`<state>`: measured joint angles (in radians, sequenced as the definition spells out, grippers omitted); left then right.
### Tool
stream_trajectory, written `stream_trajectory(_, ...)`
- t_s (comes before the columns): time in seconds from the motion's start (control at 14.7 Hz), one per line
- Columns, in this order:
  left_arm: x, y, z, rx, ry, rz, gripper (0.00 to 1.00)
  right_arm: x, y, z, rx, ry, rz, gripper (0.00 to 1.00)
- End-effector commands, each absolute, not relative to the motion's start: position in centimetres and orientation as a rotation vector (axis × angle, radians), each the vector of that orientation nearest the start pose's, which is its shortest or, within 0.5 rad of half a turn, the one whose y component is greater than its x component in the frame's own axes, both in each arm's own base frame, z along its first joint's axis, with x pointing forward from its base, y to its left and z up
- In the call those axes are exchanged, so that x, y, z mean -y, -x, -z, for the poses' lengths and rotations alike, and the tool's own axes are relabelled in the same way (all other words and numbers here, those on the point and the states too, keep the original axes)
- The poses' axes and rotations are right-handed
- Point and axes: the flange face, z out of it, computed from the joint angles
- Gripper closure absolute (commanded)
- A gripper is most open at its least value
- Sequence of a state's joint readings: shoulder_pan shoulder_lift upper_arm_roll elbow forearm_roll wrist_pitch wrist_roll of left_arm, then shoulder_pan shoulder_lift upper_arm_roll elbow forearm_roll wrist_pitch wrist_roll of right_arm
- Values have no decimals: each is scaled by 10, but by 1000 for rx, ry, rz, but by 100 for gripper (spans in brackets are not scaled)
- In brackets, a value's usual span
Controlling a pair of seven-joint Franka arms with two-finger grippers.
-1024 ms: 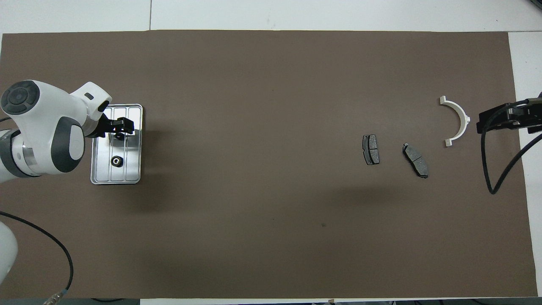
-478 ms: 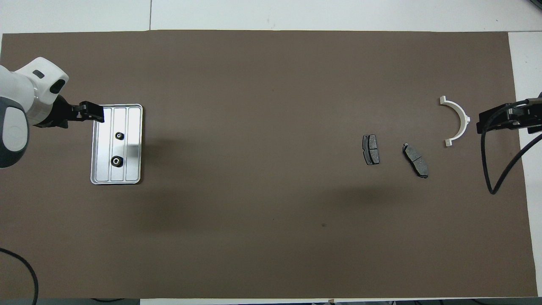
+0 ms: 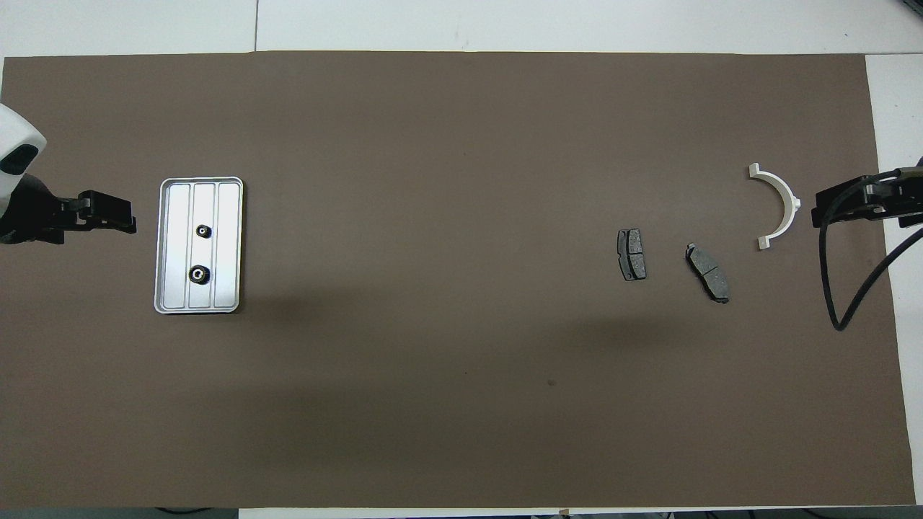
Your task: Pick bearing gear from pile to tray
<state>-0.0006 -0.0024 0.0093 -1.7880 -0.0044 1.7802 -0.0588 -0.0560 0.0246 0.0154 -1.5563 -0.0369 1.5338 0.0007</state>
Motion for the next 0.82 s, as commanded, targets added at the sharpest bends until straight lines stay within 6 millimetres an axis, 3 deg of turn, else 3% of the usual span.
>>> stream_trajectory(0.0,-2,-556,-539,93,3138,-34,0,29,-550,-616,-71,3185,-68,0)
stream_trajectory(0.55,0,-560,-543,86,3139,-2,0,30,-551,-615,-69,3185,-65,0)
stream_trajectory(0.75,-2,-563,-561,84,3139,17,0,30,-551,-615,-69,3187,-60,0)
